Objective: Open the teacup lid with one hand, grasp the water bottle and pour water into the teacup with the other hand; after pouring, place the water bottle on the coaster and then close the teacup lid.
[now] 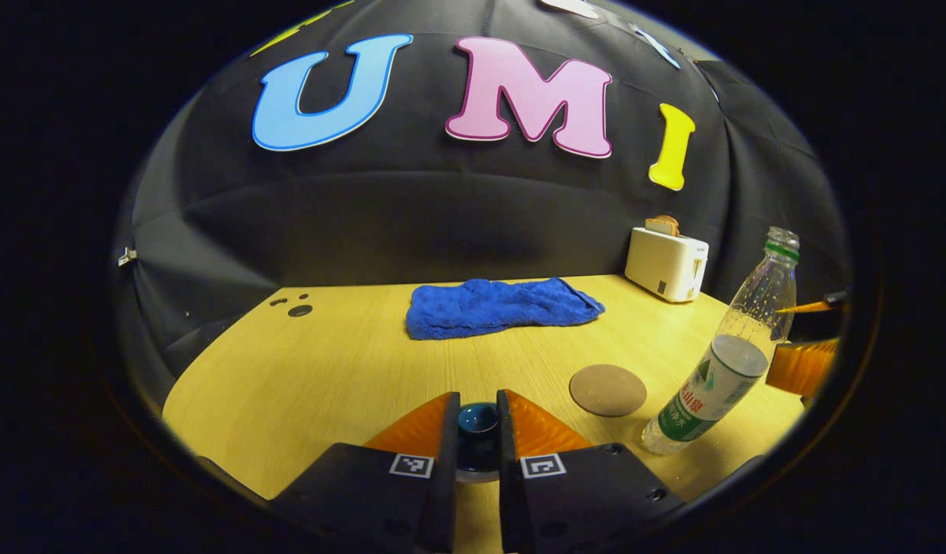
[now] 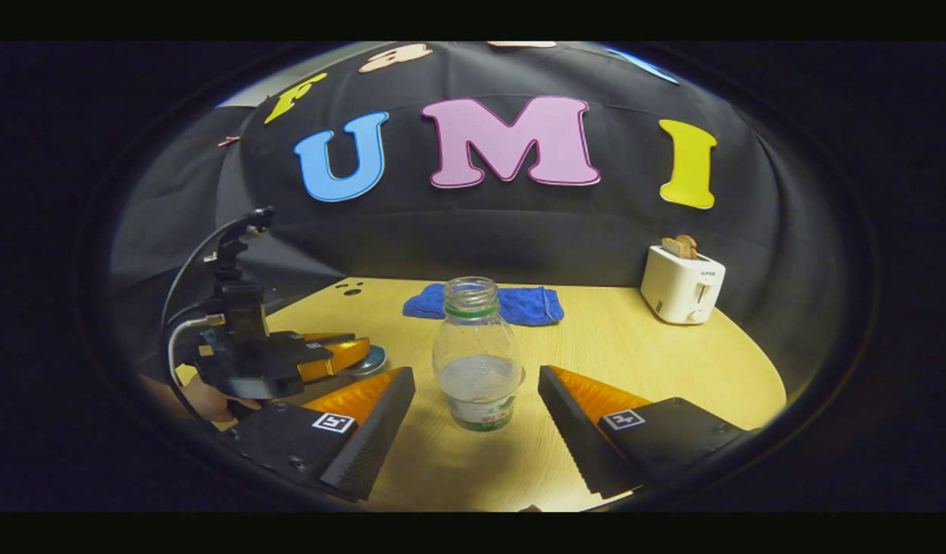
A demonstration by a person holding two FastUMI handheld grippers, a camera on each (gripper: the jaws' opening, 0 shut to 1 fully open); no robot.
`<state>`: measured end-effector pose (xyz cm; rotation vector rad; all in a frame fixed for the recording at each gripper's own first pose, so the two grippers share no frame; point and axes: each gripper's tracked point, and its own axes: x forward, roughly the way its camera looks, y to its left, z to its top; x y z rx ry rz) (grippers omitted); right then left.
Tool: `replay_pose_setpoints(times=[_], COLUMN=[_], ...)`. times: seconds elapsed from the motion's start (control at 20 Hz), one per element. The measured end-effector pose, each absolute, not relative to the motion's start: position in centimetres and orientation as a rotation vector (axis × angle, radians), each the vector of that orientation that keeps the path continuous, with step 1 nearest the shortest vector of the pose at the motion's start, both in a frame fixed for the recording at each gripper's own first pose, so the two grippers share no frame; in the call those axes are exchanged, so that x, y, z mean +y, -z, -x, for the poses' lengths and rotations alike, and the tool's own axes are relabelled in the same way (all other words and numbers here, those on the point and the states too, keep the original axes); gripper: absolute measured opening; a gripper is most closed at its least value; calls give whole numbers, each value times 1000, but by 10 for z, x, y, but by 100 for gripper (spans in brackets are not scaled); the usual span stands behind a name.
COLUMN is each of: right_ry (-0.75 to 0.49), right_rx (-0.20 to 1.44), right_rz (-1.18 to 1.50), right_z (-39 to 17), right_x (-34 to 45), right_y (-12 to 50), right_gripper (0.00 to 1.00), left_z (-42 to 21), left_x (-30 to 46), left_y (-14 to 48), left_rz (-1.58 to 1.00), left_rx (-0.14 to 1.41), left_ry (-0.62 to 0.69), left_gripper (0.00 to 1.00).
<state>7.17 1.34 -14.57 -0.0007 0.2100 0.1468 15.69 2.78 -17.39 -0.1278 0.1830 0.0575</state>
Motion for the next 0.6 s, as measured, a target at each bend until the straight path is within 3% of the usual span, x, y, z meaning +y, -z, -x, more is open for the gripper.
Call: replay_pose_setpoints(times=[0.05, 0.25, 0.5, 0.6], right_ry=[-145, -135, -138, -150], right_rx=[210, 207, 196, 180], right_rz=[1, 9, -5, -1], right_z=[-73, -81, -92, -102], right_x=[14, 10, 12, 16], right_y=[146, 154, 166, 168], right_gripper=[100, 100, 100, 100], left_z=[-156, -145, -125, -122], left_x=[28, 34, 37, 40], left_y=[170, 152, 151, 152], left_rz=[129, 129, 152, 162], left_rx=[178, 152, 156, 166], left_ry=[-56, -66, -91, -105], left_gripper=[27, 30, 23, 27])
